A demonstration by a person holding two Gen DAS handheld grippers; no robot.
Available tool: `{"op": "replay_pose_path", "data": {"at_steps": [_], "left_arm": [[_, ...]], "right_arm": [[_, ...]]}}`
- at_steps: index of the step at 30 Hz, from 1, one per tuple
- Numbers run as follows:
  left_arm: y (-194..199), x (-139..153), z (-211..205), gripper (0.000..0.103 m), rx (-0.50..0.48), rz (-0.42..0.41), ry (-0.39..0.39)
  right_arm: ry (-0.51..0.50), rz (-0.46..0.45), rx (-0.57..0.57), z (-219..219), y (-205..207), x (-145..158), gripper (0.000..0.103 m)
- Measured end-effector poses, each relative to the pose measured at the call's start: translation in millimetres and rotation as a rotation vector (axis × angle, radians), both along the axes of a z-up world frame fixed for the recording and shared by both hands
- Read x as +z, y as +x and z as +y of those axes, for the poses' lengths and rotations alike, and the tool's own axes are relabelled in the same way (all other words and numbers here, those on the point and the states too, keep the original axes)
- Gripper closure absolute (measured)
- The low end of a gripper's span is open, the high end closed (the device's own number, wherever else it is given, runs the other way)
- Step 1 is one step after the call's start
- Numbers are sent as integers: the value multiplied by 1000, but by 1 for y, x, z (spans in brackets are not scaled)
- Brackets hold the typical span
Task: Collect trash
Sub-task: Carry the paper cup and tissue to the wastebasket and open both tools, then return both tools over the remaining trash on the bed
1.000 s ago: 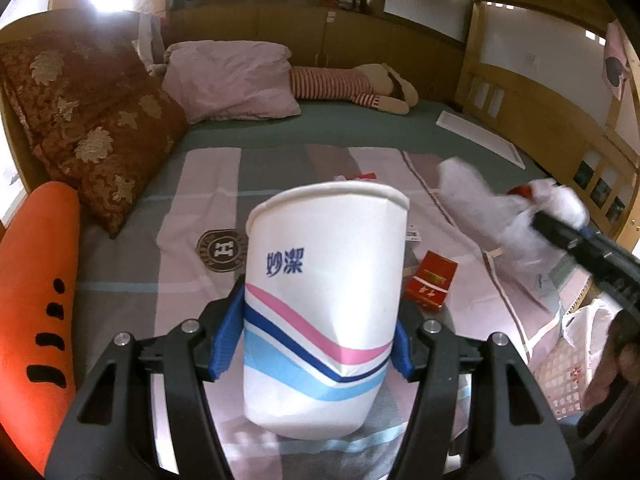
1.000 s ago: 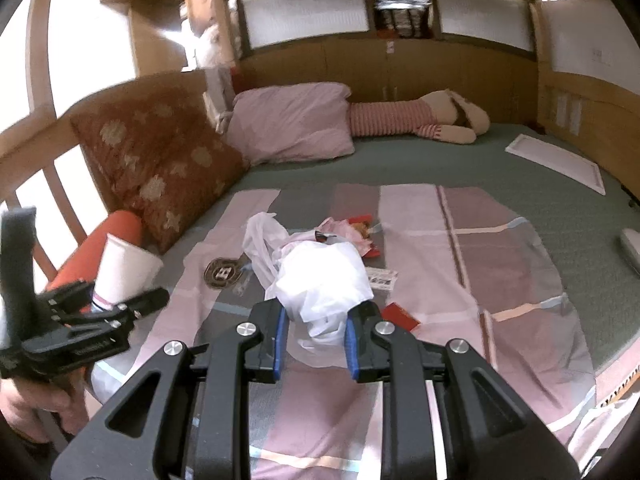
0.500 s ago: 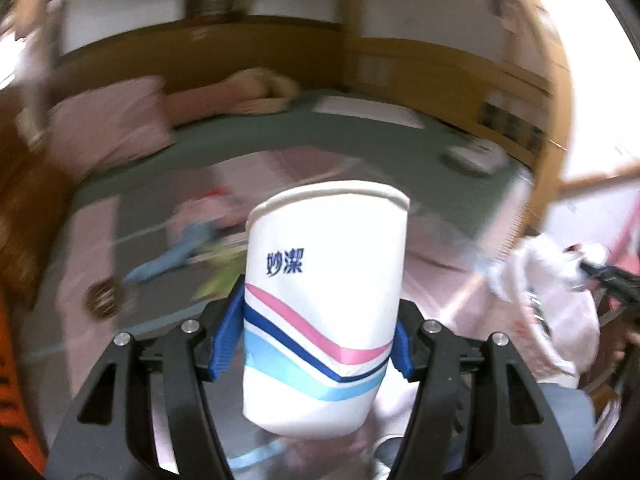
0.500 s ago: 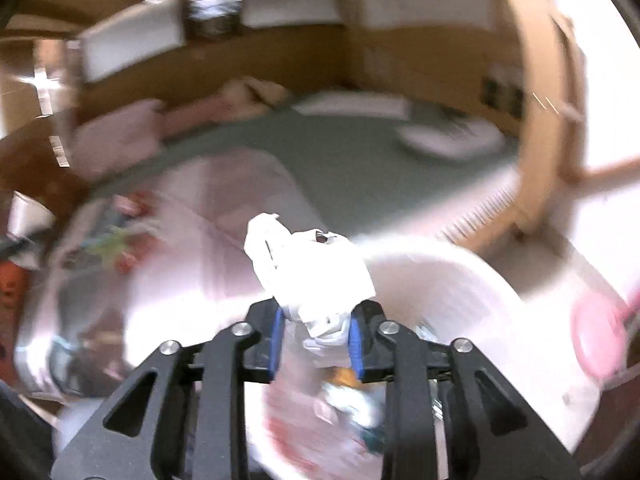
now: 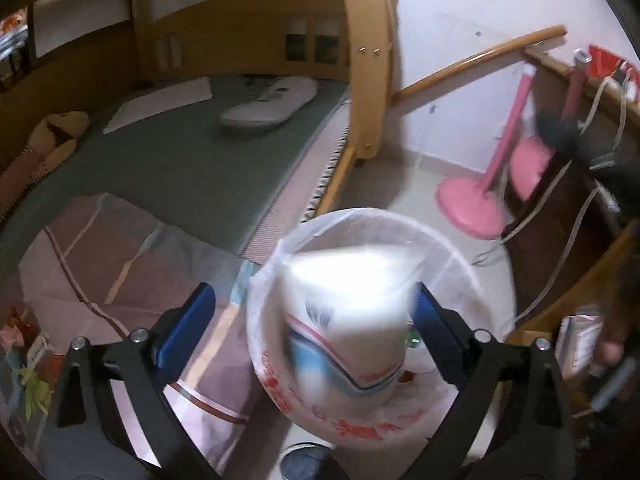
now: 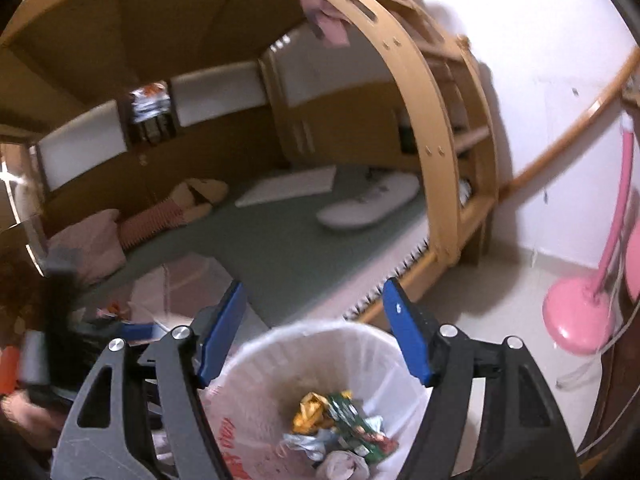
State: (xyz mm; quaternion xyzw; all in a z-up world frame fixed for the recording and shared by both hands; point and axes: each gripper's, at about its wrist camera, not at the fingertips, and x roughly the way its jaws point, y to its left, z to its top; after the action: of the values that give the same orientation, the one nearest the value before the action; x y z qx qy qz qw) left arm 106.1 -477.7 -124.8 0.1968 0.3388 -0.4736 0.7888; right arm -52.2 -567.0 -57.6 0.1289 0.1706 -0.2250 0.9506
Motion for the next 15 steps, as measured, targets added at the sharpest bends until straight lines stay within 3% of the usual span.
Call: {"op": "replay_pose_path", "data": {"at_steps": [5, 9, 15], "left_arm": [[35, 14, 68, 7, 140, 25, -74], [63, 36, 169, 7, 347, -30, -113], [84, 47, 329, 5, 693, -138, -76]], "right_arm": [[-10, 34, 115, 31, 33, -12, 31], [-9, 85, 273, 88, 82, -21, 31], [-16, 161, 589, 208, 175, -37, 29]]}}
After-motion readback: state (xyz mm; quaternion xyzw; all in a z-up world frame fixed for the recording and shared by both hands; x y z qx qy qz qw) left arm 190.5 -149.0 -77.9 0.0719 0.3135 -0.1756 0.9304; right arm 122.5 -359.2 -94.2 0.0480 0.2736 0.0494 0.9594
